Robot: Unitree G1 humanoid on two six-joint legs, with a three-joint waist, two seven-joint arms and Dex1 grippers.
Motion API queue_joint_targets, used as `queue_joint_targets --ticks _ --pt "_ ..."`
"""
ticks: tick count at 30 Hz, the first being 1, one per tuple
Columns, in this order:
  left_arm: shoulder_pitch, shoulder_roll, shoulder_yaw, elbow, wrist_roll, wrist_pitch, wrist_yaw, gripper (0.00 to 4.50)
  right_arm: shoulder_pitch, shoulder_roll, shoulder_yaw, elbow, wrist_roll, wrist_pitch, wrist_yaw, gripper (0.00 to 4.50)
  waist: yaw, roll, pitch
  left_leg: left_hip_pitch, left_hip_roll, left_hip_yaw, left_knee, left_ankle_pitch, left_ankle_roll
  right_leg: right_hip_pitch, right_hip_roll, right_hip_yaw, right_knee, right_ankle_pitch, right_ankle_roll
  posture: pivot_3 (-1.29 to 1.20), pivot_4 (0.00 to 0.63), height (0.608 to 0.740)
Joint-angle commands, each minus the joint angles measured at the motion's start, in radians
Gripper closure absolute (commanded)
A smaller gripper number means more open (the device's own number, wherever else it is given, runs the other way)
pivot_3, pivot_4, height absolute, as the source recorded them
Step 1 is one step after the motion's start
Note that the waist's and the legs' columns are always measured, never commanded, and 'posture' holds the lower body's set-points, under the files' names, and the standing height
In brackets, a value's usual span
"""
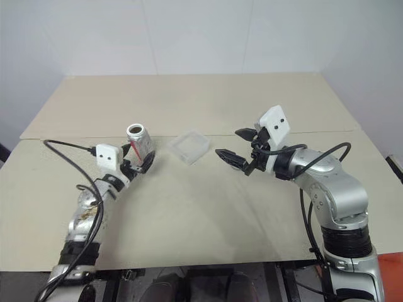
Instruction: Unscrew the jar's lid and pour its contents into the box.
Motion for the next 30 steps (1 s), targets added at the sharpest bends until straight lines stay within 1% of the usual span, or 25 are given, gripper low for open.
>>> queue_joint_targets --ticks 1,4,6,10,14,17,23,26,30 --pt "0.085 0.060 0.059 -0.182 -0.061 0.056 -0.040 0.06 0.022 -0.018 -0.046 -0.048 0.034 -0.010 0.014 0.00 0.000 0.000 0.000 0.000 0.000 0.000 0.000 0.000 0.000 0.000 0.000 0.000 0.000 0.000 0.000 0.00 0.150 0.740" --pt "0.142 0.109 0.090 -0.284 -0.102 0.077 -0.084 0.06 0.054 -0.036 -0.060 -0.051 0.042 -0.018 0.028 0.00 0.005 0.000 0.000 0.000 0.001 -0.001 0.000 0.000 0.000 0.000 0.000 0.000 0.000 0.000 0.000 0.00 0.150 0.740" --pt "0.174 0.164 0.106 -0.347 -0.154 0.108 -0.158 0.06 0.085 -0.057 -0.078 -0.054 0.051 -0.026 0.050 0.00 0.013 0.000 0.000 0.000 0.001 -0.001 0.000 0.000 0.000 0.001 -0.001 0.000 0.000 0.000 0.000 0.00 0.150 0.740" --pt "0.234 0.352 0.140 -0.443 -0.306 0.204 -0.418 0.06 0.142 -0.115 -0.108 -0.045 0.050 -0.060 0.107 0.00 0.017 0.001 0.000 0.000 0.001 -0.001 0.000 -0.001 0.001 0.000 -0.001 0.000 -0.001 0.000 -0.001 0.00 0.150 0.740" --pt "0.207 0.497 0.184 -0.417 -0.404 0.236 -0.614 0.06 0.171 -0.171 -0.139 -0.021 0.048 -0.084 0.158 0.00 0.017 0.001 0.000 0.001 0.001 0.000 -0.001 -0.001 0.001 0.001 -0.001 0.001 0.000 -0.001 -0.001 0.00 0.150 0.740" --pt "0.163 0.566 0.197 -0.384 -0.450 0.261 -0.715 0.06 0.179 -0.206 -0.159 -0.003 0.048 -0.093 0.185 0.00 0.016 0.001 0.000 0.003 0.000 0.001 -0.001 -0.001 0.001 0.001 0.000 0.002 0.000 -0.001 -0.001 0.00 0.150 0.740" --pt "0.106 0.612 0.210 -0.339 -0.488 0.292 -0.803 0.06 0.194 -0.285 -0.208 0.021 0.056 -0.105 0.260 0.00 0.017 0.001 0.000 0.003 0.000 0.002 -0.003 -0.001 0.001 0.001 0.000 0.002 -0.001 -0.001 -0.001 0.00 0.150 0.740" --pt "0.104 0.606 0.210 -0.326 -0.465 0.273 -0.813 0.06 0.190 -0.306 -0.216 0.033 0.056 -0.113 0.285 0.00 0.016 0.001 0.000 0.003 0.000 0.002 -0.004 -0.001 0.001 0.001 0.000 0.002 -0.002 -0.001 -0.001 0.00 0.150 0.740" --pt "0.086 0.575 0.195 -0.312 -0.443 0.252 -0.791 0.06 0.170 -0.311 -0.209 0.051 0.045 -0.142 0.299 0.00 0.015 0.001 0.000 0.003 0.000 0.002 -0.003 -0.001 0.001 0.001 0.000 0.002 -0.001 -0.001 -0.001 0.00 0.150 0.740"
